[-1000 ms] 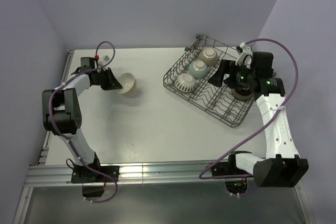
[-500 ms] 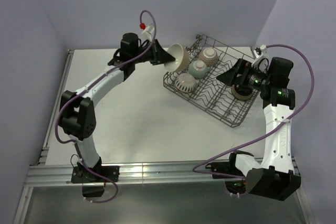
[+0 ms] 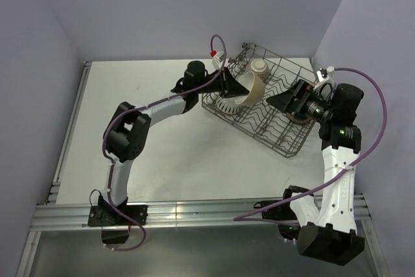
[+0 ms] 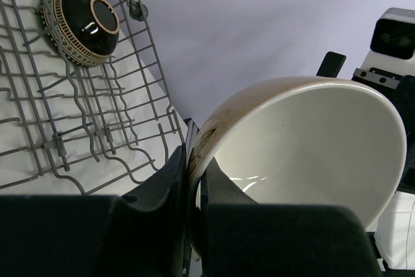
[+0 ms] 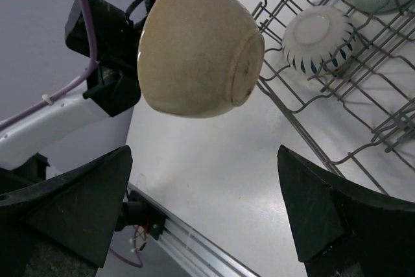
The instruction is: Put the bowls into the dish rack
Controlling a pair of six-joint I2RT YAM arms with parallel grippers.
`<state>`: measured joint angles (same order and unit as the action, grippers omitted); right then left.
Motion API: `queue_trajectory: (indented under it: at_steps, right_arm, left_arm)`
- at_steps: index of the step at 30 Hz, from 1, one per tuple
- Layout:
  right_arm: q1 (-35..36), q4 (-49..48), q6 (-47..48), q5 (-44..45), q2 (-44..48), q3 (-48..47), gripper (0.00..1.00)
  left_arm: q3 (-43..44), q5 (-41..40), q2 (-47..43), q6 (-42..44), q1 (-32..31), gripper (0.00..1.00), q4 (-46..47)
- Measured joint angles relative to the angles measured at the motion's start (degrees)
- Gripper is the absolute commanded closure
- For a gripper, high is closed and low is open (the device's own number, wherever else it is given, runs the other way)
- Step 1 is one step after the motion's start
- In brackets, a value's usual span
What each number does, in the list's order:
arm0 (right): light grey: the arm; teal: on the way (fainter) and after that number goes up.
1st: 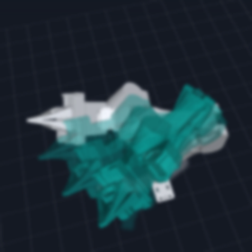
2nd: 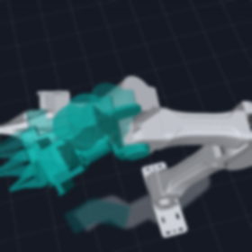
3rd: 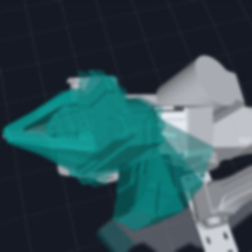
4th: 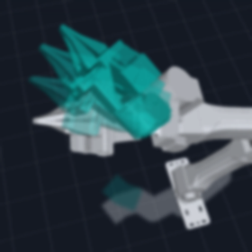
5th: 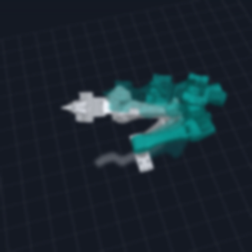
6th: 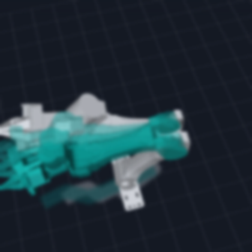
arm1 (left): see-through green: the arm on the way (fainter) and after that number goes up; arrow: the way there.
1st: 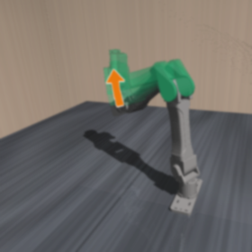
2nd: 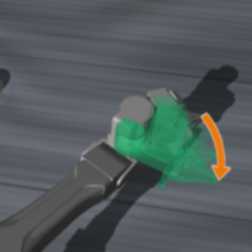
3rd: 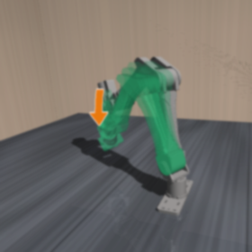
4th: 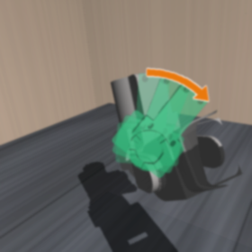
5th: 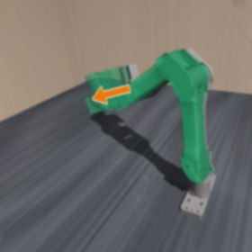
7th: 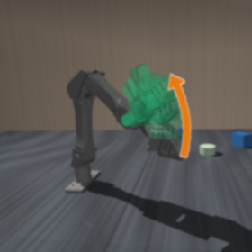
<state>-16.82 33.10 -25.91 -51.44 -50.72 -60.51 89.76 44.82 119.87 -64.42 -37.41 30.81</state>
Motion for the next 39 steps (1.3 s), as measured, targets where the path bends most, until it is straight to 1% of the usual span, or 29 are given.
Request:
queue_trajectory:
  at_steps: [4,9,17,19,21,24,27,32,35,36,39]
  right_arm:
    - [0.0,-2.19,-3.15,-0.31,-1.79,0.72,0.0]
    - [0.7,-3.76,-4.96,0.5,-3.13,1.36,0.01]
    - [6.54,-4.57,-5.84,4.74,-5.99,2.45,0.01]
    - [7.82,-4.76,-6.12,5.57,-6.29,2.45,0.03]
    - [8.87,-5.07,-6.43,6.34,-6.43,2.45,0.08]
    - [9.33,-5.09,-6.91,7.63,-6.43,2.47,0.13]
    - [9.46,-4.98,-7.28,8.79,-6.45,2.47,0.15]
    - [9.62,-4.74,-7.5,10.75,-6.56,2.93,0.15]
    - [9.9,-4.63,-7.48,11.65,-6.88,2.93,0.13]
    - [9.97,-4.63,-7.48,11.8,-7.02,2.93,0.11]
    - [10.34,-4.59,-7.32,12.09,-7.41,2.93,0.1]
  left_arm:
    - [0.13,-0.02,2.19,-2.54,-1.14,1.0,1.53]
    - [0.55,-0.35,3.63,-2.78,-2.16,1.0,1.33]
    - [0.55,-1.7,3.82,-2.69,-3.67,1.0,1.01]
    - [0.55,-2.12,3.82,-2.45,-4.0,1.0,0.83]
    - [0.55,-2.56,3.82,-2.25,-4.35,1.0,0.74]
    - [0.5,-3.1,3.82,-2.16,-4.46,1.0,0.68]
    - [0.46,-3.74,3.82,-2.08,-4.52,1.0,0.15]
    - [0.44,-4.9,3.82,-1.11,-4.81,1.0,-1.27]
    - [0.44,-5.64,3.82,-0.87,-4.96,1.0,-2.03]
    - [0.44,-5.7,3.82,-0.76,-4.96,1.0,-2.16]
    - [0.44,-5.95,3.82,-0.55,-4.96,1.0,-2.84]
